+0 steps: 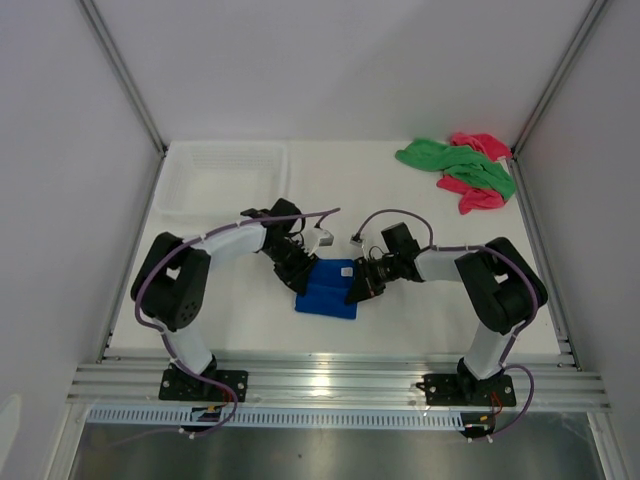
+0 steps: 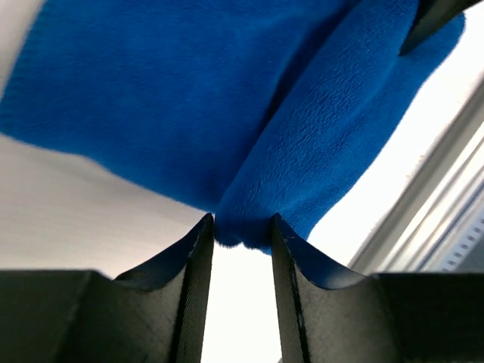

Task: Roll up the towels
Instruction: Roll the towel

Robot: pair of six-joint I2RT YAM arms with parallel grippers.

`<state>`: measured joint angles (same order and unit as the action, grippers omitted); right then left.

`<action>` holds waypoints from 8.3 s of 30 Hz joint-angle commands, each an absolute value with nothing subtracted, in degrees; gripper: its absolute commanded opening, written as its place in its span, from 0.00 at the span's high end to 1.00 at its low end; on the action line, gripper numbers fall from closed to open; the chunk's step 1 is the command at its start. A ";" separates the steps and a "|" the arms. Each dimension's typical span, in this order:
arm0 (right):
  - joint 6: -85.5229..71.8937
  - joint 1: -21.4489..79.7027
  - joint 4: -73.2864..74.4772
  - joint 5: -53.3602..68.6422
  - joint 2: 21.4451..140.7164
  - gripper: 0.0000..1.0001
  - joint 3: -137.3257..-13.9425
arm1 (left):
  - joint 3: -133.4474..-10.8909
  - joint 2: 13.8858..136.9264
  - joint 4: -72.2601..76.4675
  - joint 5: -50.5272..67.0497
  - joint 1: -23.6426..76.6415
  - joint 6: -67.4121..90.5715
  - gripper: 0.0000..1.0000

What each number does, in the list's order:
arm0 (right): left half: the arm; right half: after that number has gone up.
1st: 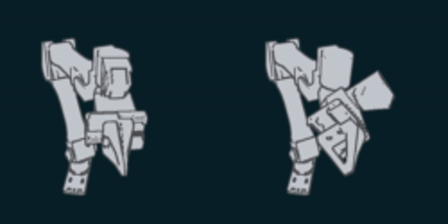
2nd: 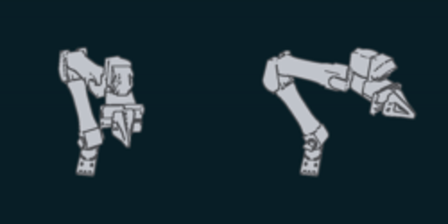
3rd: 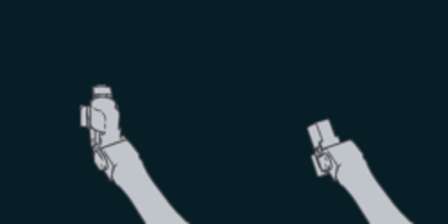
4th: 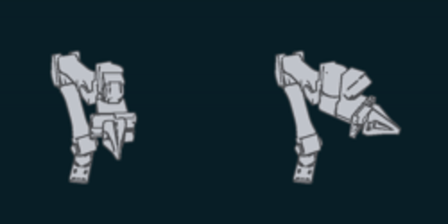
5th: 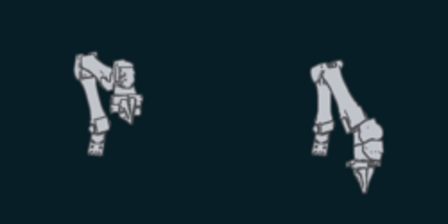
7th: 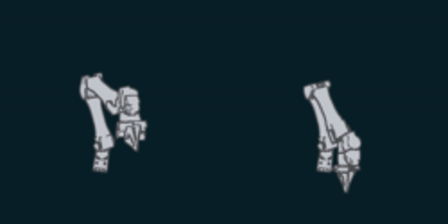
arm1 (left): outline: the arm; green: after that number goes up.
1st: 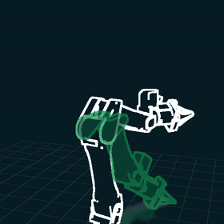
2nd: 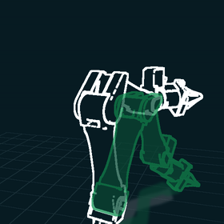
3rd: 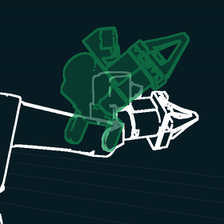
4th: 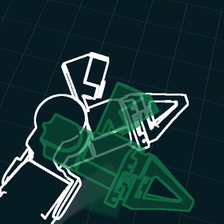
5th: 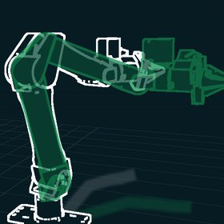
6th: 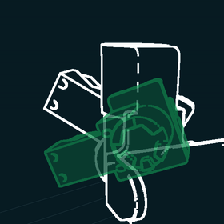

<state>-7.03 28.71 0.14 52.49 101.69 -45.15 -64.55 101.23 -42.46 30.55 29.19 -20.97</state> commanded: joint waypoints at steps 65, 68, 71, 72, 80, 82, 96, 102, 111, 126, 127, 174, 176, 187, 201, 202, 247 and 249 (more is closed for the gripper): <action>5.53 26.98 12.05 36.47 83.60 0.43 -48.79 | -47.20 87.01 -31.73 28.03 40.70 -46.76 0.44; 10.18 28.38 2.93 37.53 76.92 0.40 -42.21 | -47.55 87.19 -32.69 30.23 39.64 -46.32 0.44; 15.81 31.02 -9.04 37.70 70.77 0.36 -33.15 | -47.29 87.45 -32.61 30.76 39.20 -46.32 0.44; 18.17 32.59 -10.79 38.75 69.88 0.35 -30.87 | -47.29 87.54 -32.26 30.67 39.11 -46.14 0.44; 38.91 42.97 -8.08 30.51 69.87 0.34 -31.56 | -47.72 87.98 -32.34 31.29 38.41 -44.91 0.44; 39.81 44.38 -9.23 26.37 69.96 0.34 -31.55 | -47.73 87.80 -32.43 31.46 38.41 -45.00 0.44; 45.44 51.42 -11.25 21.71 78.57 0.34 -31.20 | -48.69 88.42 -33.57 32.52 37.97 -45.09 0.44; 46.76 52.64 -13.00 12.33 81.12 0.34 -31.11 | -48.87 88.68 -33.84 32.96 37.88 -45.61 0.43; 47.81 54.75 -11.61 6.51 83.84 0.42 -31.81 | -48.78 88.77 -34.45 33.93 37.53 -46.32 0.43; 41.75 52.39 0.34 12.12 85.17 1.00 -39.55 | -48.43 84.66 -36.39 36.21 35.17 -48.07 0.42; 40.62 51.60 2.44 13.26 84.99 1.00 -40.59 | -47.99 83.77 -35.52 36.47 34.81 -48.86 0.42; 22.67 33.84 18.11 55.37 97.47 1.00 -55.37 | -46.76 82.53 -27.33 36.12 37.18 -52.92 0.11; 22.94 33.84 18.28 55.28 97.47 1.00 -55.46 | -48.07 83.67 -28.38 36.03 37.18 -52.03 0.24; 21.80 32.70 15.04 55.63 93.61 0.57 -53.44 | -53.08 86.31 -38.58 42.10 34.63 -45.44 0.96; 19.51 33.31 12.66 54.23 94.57 0.43 -51.68 | -60.20 96.41 -45.70 48.51 27.87 -35.95 0.99; 19.51 33.31 12.57 54.23 94.66 0.43 -51.59 | -60.29 96.76 -46.05 48.52 27.17 -35.60 0.99; 2.99 34.01 16.61 41.22 106.61 0.92 -59.33 | -68.80 102.13 -49.04 34.54 24.70 -23.55 0.40; 3.25 34.36 16.61 39.99 106.61 0.92 -59.33 | -69.87 101.69 -49.74 34.54 24.70 -23.73 0.39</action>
